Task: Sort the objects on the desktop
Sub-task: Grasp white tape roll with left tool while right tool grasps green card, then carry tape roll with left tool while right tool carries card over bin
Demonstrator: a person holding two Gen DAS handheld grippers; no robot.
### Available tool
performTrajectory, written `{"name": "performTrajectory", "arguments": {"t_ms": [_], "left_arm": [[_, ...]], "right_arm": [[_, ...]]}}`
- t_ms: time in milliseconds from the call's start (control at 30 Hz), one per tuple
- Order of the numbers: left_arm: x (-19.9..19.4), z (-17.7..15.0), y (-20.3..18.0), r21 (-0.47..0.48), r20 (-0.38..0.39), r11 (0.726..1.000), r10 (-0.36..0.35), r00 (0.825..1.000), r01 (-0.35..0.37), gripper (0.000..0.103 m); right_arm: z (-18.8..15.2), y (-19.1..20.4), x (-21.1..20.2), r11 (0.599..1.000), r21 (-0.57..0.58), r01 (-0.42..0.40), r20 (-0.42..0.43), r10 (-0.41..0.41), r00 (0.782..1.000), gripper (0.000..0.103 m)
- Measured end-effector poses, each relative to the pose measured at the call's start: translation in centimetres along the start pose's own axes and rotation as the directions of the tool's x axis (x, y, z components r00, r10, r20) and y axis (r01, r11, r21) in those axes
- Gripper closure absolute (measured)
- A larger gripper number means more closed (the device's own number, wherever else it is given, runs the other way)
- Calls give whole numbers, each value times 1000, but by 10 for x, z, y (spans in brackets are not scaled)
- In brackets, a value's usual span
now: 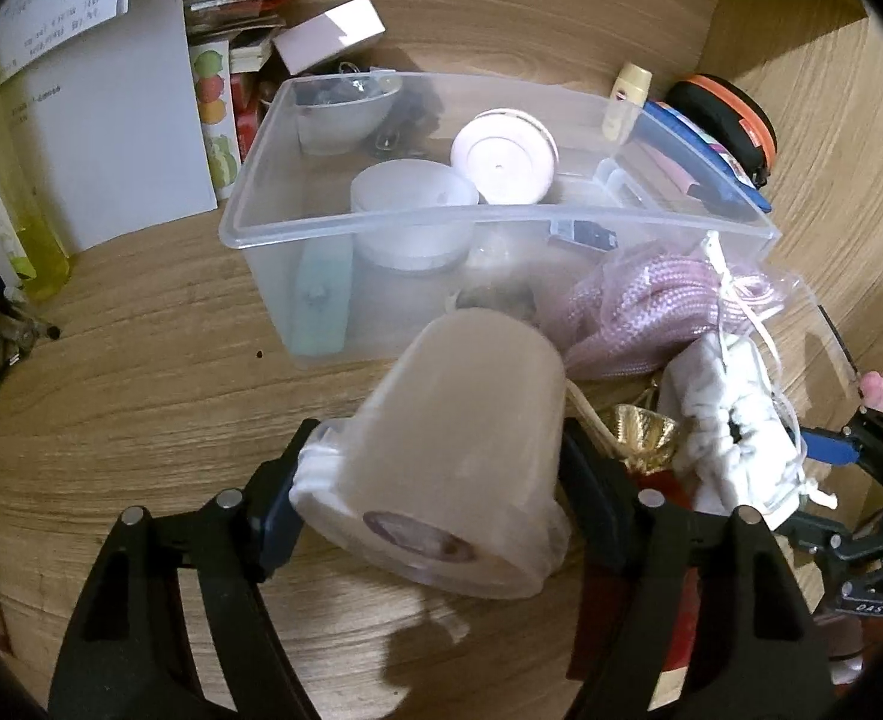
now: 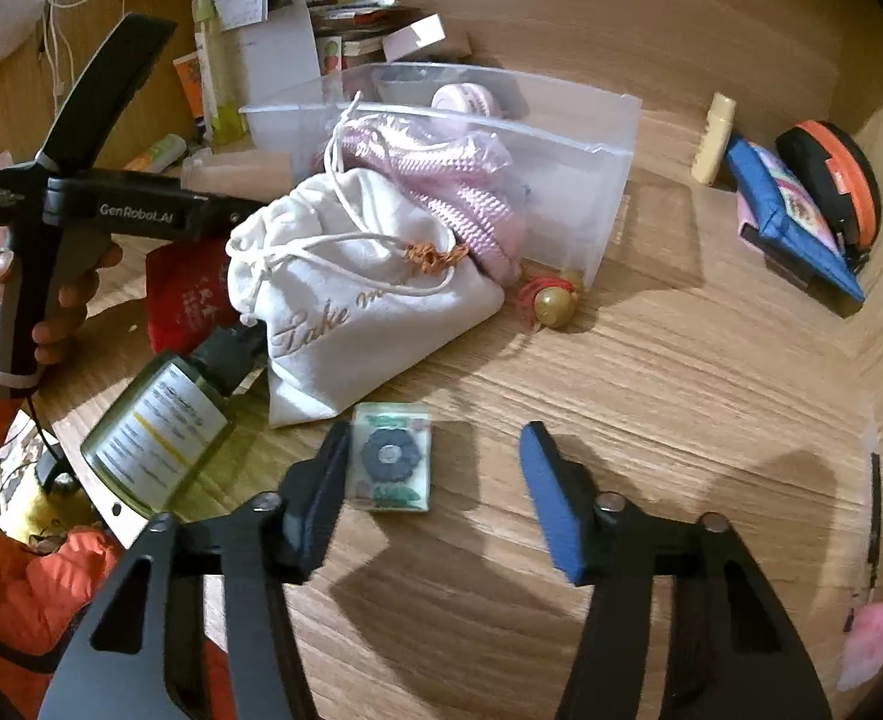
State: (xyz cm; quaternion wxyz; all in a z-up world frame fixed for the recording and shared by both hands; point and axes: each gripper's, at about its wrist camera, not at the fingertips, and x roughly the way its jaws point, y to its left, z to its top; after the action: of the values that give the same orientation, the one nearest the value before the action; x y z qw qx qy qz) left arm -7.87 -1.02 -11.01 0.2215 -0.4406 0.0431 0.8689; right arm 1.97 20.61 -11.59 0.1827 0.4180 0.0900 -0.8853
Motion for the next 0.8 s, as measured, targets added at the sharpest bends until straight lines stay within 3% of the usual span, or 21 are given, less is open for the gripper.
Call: {"name": "performTrajectory", "arguments": {"t_ms": [67, 200, 467, 800], "left_arm": [[-1, -1, 0, 1, 4, 1000, 9, 1000, -9, 29], [-3, -1, 5, -22, 11, 999, 25, 1000, -24, 30], [-11, 0, 20, -86, 57, 996, 10, 998, -5, 34], [-25, -4, 34, -139, 99, 990, 26, 995, -12, 34]], "right_arm": [[1, 1, 0, 1000, -5, 1, 4, -1, 1000, 61], [2, 2, 0, 1000, -11, 1, 7, -1, 1000, 81], [6, -7, -2, 999, 35, 13, 22, -14, 1000, 81], [27, -26, -27, 993, 121, 9, 115, -23, 993, 81]]}}
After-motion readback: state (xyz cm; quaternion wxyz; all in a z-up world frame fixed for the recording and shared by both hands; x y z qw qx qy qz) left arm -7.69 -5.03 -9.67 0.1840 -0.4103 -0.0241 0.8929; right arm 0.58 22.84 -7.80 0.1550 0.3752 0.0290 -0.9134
